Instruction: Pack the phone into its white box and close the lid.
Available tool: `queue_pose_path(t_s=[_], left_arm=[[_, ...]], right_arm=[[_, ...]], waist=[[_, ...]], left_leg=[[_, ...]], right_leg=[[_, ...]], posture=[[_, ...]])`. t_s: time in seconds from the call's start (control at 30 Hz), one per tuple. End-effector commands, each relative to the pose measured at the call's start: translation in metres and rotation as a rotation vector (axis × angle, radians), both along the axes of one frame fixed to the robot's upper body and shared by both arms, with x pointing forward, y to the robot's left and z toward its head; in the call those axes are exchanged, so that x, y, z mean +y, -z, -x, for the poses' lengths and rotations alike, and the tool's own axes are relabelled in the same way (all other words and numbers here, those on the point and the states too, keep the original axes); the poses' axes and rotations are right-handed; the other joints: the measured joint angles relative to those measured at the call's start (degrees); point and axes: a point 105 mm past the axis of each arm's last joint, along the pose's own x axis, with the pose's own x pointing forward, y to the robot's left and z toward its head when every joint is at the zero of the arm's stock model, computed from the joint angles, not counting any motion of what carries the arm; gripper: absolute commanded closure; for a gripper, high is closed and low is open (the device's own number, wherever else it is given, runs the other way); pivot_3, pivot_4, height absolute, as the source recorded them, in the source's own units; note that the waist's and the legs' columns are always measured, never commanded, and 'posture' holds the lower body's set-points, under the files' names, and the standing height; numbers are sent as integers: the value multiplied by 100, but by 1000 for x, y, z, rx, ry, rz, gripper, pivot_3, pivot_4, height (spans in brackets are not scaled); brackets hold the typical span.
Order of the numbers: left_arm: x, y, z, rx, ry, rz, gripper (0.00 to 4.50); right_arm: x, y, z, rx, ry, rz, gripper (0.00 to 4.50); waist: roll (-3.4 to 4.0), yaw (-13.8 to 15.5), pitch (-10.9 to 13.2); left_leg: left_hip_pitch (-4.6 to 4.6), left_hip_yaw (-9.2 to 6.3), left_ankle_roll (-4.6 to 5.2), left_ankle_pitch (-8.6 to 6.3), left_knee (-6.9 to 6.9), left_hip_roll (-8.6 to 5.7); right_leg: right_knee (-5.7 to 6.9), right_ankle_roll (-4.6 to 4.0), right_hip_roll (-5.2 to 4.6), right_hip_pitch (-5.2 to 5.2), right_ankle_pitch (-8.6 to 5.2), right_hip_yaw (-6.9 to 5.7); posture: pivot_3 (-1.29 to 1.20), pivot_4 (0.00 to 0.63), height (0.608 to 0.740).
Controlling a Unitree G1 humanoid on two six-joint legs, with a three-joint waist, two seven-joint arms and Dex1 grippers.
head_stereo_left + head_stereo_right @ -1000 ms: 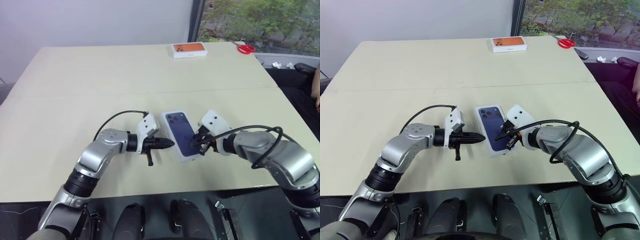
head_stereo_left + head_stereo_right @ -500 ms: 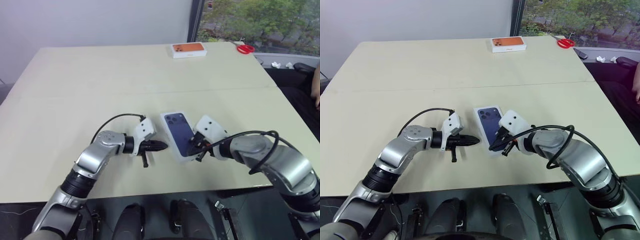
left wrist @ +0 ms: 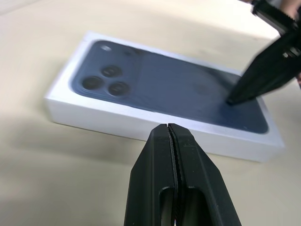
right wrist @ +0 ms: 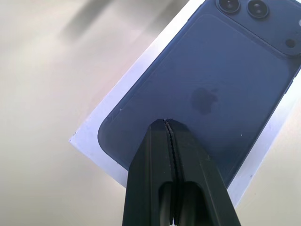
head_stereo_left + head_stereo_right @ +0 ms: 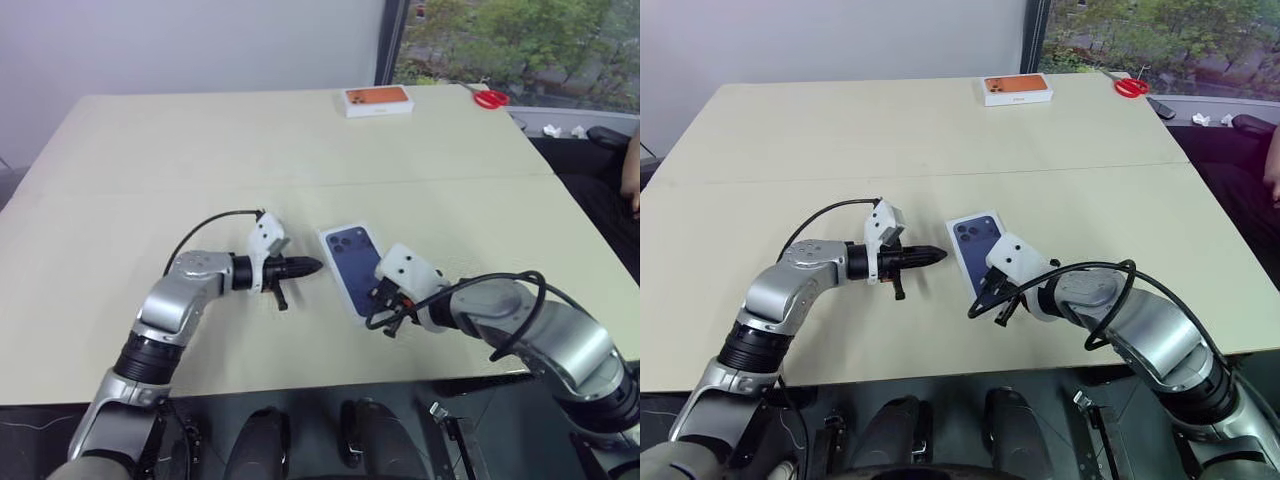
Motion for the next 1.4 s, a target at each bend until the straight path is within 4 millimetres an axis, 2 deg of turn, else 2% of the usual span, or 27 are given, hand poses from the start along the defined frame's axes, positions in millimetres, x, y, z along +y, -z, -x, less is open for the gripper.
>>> queue_pose_path(t_s=[0.03, 0.13, 0.23, 0.37, 0.57, 0.63, 0.73, 0.8, 0.87, 0.9, 0.97, 1.03, 1.13, 1.23, 1.4], left_arm=[[-2, -20, -15, -112, -56, 24, 4455], [-16, -17, -35, -128, -130, -4, 4455], [-25, -14, -40, -143, -135, -26, 4455], [-42, 4, -48, -64, -135, -129, 4455], [-48, 14, -44, -41, -88, -208, 4455], [-45, 8, -47, -56, -108, -171, 4455], [-30, -19, -52, -107, -156, -11, 4455], [-12, -38, -51, -170, -181, 75, 4455], [-2, -46, -50, -199, -196, 107, 4455], [18, -49, -50, -206, -242, 127, 4455], [42, -53, -48, -216, -297, 147, 4455], [82, -39, -34, -248, -353, 96, 4455], [115, -20, -16, -237, -417, 51, 4455], [133, -10, -1, -209, -480, 65, 4455], [148, -8, 14, -203, -548, 74, 4455]], right_arm=[[-6, -30, -6, -83, 22, -62, 4500], [-21, -32, -8, -86, 81, -43, 4500], [-28, -29, -7, -75, 103, -29, 4500], [-34, -13, 2, -16, 134, -16, 4500], [-34, 1, 8, 25, 155, -7, 4500], [-33, -3, 6, 3, 159, -17, 4500], [-39, -20, -6, -112, 207, -59, 4500], [-49, -33, -16, -212, 253, -78, 4500], [-54, -37, -19, -258, 271, -86, 4500], [-61, -42, -23, -295, 297, -127, 4500], [-71, -48, -26, -344, 327, -175, 4500], [-94, -51, -32, -377, 419, -289, 4500], [-114, -44, -38, -386, 500, -388, 4500], [-123, -40, -45, -384, 538, -486, 4500], [-109, -38, -53, -370, 477, -522, 4500]], waist=[[0, 5, 0], [-1, 81, -1], [-2, 122, -1], [-2, 132, -1], [-1, 116, -3], [-1, 118, -3], [-1, 95, -3], [-1, 82, -3], [-1, 88, -2], [-1, 99, -2], [-1, 103, -3], [1, 82, -5], [3, 30, -6], [2, 58, -4], [3, 101, -4]], left_leg=[[-1, 0, 0, 0, 0, 0], [-1, 0, 3, 2, 3, -4], [-1, 0, 4, 2, 4, -8], [-6, -1, 4, 2, 2, -8], [5, -1, 5, 2, 2, -8], [15, -5, 5, 3, 2, -6], [16, -5, 7, 5, 2, -5], [14, -5, 7, 5, 2, -3], [9, -6, 7, 5, 2, -2], [9, -6, 7, 6, 2, -2], [8, -6, 6, 6, 2, -2], [8, -3, 6, 6, 1, -2], [16, 6, 7, 5, -6, -1], [12, 5, 6, 6, -4, -1], [26, 5, 3, 15, 1, -1]], right_leg=[[0, 0, 0, -1, 0, 0], [-1, 0, -5, 2, 0, -2], [-6, 0, -7, 6, 1, -3], [-6, 1, -4, 1, 0, -5], [-3, 1, -3, 11, 0, -5], [-2, 0, 0, 21, 0, -6], [-2, 0, 1, 21, 0, -4], [-1, 0, 1, 19, 0, -4], [-1, 0, 1, 13, 0, -4], [0, 0, 1, 13, 0, -5], [-1, 0, 0, 13, 0, -5], [-1, 0, -2, 13, 0, -5], [-4, 1, -7, 16, 0, 0], [-6, 0, -12, 16, 0, -2], [-5, -5, -14, 28, 1, 1]], posture=[[0, 150, 740], [0, 150, 740], [0, 150, 740], [0, 150, 740], [0, 150, 740], [0, 150, 740], [0, 150, 740], [0, 150, 740], [0, 150, 740], [0, 150, 740], [0, 150, 740], [0, 150, 740], [0, 150, 740], [0, 150, 740], [0, 150, 740]])
